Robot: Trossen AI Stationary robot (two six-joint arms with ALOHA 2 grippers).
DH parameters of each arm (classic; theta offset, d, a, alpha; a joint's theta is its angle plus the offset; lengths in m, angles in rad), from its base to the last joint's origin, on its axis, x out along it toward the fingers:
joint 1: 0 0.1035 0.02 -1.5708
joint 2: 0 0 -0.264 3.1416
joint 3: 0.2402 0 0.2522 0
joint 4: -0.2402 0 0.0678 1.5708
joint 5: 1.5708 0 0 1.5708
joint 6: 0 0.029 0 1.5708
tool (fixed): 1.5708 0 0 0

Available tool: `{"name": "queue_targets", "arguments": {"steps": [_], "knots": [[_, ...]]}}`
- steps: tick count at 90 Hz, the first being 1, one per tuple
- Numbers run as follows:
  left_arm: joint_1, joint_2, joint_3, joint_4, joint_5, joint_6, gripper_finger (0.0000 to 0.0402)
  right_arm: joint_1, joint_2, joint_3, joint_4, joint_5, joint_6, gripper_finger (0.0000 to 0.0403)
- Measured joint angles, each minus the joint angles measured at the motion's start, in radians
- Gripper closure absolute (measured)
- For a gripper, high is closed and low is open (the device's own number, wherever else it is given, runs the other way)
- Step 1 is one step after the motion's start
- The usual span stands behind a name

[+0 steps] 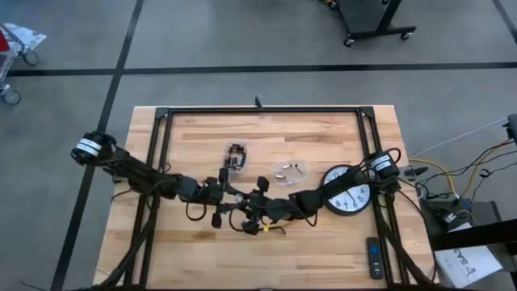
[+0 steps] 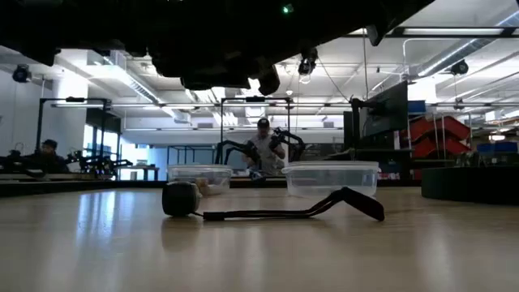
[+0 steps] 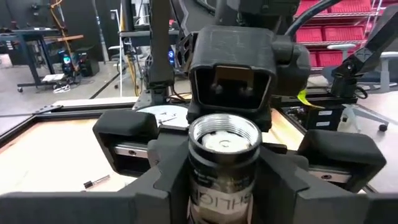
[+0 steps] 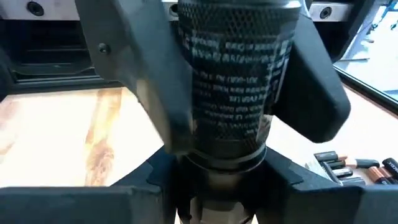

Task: Insert battery
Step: Close the black flashlight cover

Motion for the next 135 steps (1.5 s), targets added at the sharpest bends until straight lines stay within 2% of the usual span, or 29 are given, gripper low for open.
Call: {"name": "queue_targets", "arguments": {"steps": [16,29,61,72,88,105,117,135], "knots": [[0.0,0.0,0.0,-0.002,-0.023,0.0,0.0238,-0.002,0.0,0.0,0.003,0.001,0.002,0.0281],[-0.001,-0.001,-0.008,-0.005,-0.023,0.0,0.0233,-0.002,0.0,0.0,0.003,0.02,-0.001,0.0281],[-0.01,-0.044,-0.019,-0.002,-0.055,0.006,0.0279,-0.002,0.0,0.0,0.001,0.021,-0.001,0.0281],[-0.009,-0.04,-0.019,-0.002,-0.059,0.009,0.0304,-0.002,0.0,0.0,0.0,0.021,-0.001,0.0262],[-0.009,-0.039,-0.021,-0.018,-0.064,0.011,0.0304,-0.002,-0.002,0.0,0.003,0.021,-0.001,0.0232],[-0.009,-0.039,-0.021,-0.07,-0.111,0.011,0.0304,-0.004,-0.002,0.0,-0.002,0.023,0.032,0.023],[-0.009,-0.039,-0.023,-0.107,-0.122,-0.015,0.0304,-0.007,-0.002,0.0,-0.07,0.008,0.12,0.0238],[-0.016,-0.039,-0.03,-0.115,-0.151,-0.041,0.0304,-0.006,-0.038,0.0,-0.254,-0.017,0.124,0.025]]}}
